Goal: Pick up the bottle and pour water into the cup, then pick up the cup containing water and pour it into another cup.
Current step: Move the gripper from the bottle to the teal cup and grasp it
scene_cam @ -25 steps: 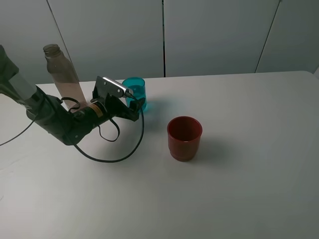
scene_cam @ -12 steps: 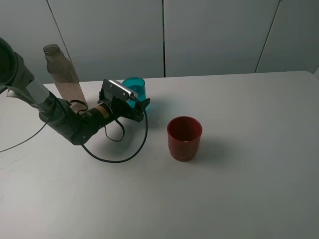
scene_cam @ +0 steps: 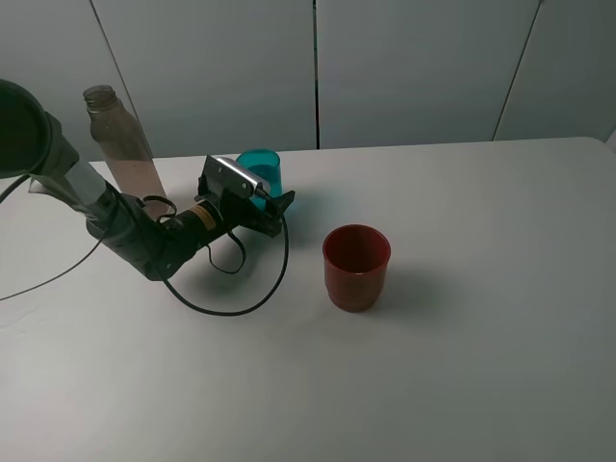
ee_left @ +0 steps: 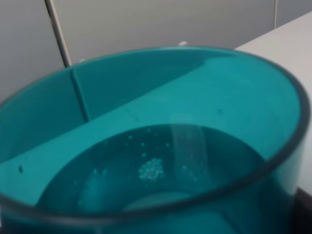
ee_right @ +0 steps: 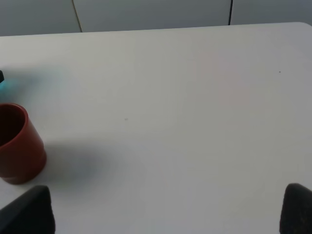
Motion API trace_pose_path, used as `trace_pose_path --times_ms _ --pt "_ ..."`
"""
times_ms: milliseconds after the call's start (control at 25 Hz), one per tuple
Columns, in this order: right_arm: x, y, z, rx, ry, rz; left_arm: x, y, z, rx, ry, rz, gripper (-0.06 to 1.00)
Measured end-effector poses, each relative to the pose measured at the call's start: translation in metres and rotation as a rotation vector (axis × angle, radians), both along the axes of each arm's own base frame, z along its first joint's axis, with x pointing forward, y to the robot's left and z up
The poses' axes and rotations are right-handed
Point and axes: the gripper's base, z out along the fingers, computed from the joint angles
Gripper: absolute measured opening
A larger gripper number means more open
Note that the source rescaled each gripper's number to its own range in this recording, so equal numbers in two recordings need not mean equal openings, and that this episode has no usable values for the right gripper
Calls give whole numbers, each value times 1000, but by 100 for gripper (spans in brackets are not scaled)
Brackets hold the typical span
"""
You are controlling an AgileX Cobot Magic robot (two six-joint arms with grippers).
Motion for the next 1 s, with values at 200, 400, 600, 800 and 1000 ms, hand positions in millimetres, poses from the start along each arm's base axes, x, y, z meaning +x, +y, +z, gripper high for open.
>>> trace_pose_path --times_ms 200,400,600,800,1000 --pt "0 0 0 6 0 -3 1 -2 -3 -11 -18 -12 94" --pt "0 0 0 6 0 -3 4 -3 1 -21 -41 -19 94" --pt "0 0 0 6 0 -3 7 -4 3 -26 -54 -21 94" --pt "0 0 0 0 0 0 7 -4 3 -27 -55 -22 94" --pt "0 0 0 0 0 0 7 -4 3 -27 -55 -22 94"
